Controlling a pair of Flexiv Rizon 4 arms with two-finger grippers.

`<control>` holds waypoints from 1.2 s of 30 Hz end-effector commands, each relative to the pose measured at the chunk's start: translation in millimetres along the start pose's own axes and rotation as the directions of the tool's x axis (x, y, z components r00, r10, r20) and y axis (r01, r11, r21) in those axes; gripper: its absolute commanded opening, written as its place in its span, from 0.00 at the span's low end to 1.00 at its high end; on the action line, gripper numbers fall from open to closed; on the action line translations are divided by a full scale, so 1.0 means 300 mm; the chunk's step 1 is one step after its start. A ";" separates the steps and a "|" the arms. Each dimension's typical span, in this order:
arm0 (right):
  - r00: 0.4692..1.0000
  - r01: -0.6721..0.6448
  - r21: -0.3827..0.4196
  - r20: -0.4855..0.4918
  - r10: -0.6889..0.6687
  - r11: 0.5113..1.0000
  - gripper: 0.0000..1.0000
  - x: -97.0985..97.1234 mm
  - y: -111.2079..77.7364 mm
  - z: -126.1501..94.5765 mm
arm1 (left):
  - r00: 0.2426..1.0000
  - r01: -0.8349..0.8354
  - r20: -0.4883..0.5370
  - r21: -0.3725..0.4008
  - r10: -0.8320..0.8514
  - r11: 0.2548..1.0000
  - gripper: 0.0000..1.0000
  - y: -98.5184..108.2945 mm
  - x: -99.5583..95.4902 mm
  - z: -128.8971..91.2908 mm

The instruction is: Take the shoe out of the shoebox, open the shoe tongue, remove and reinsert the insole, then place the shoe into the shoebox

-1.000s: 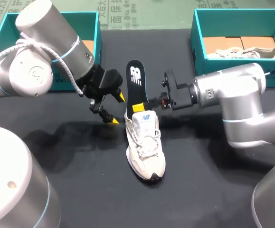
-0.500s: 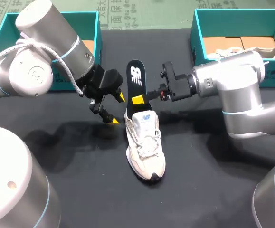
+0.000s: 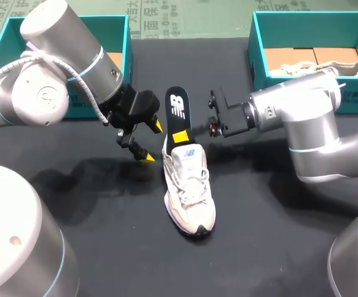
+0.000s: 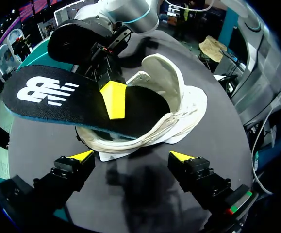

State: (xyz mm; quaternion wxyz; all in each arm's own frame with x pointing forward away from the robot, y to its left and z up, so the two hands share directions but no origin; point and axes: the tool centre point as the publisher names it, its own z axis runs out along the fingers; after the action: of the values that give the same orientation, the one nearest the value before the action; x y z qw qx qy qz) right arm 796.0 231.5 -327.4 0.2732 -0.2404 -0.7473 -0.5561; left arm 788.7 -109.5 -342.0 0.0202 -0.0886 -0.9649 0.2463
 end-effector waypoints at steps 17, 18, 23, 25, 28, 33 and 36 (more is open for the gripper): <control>0.997 -0.071 -0.014 0.002 0.071 0.997 0.00 0.032 -0.137 0.050 | 1.000 0.000 0.003 -0.002 0.000 1.000 1.00 0.000 0.004 0.002; 0.997 -0.071 -0.015 0.001 0.071 0.997 0.00 0.032 -0.137 0.051 | 1.000 0.000 0.003 -0.002 0.000 1.000 1.00 0.000 0.004 0.002; 0.999 -0.043 -0.017 0.003 0.043 0.999 0.33 0.044 -0.108 0.048 | 1.000 0.000 0.003 -0.002 0.000 1.000 1.00 0.000 0.004 0.002; 1.000 -0.030 -0.010 0.007 0.030 0.999 0.39 0.048 -0.090 0.045 | 1.000 0.000 0.003 -0.002 0.000 1.000 1.00 0.000 0.004 0.002; 1.000 -0.011 0.001 0.010 0.011 1.000 0.41 0.051 -0.066 0.038 | 1.000 0.000 0.003 -0.002 0.000 1.000 1.00 0.000 0.004 0.002; 1.000 0.016 0.019 0.016 -0.016 1.000 0.40 0.054 -0.029 0.029 | 1.000 0.000 0.003 -0.002 0.000 1.000 1.00 0.000 0.004 0.002; 0.999 0.031 0.026 0.020 -0.032 0.999 0.39 0.055 -0.006 0.021 | 1.000 0.000 0.003 -0.002 0.000 1.000 1.00 0.000 0.004 0.002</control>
State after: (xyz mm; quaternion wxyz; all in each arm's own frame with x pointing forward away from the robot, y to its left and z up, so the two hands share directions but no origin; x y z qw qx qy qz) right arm 778.6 238.3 -325.0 0.2585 -0.2316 -0.7561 -0.5549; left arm 788.7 -109.5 -342.0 0.0202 -0.0886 -0.9649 0.2463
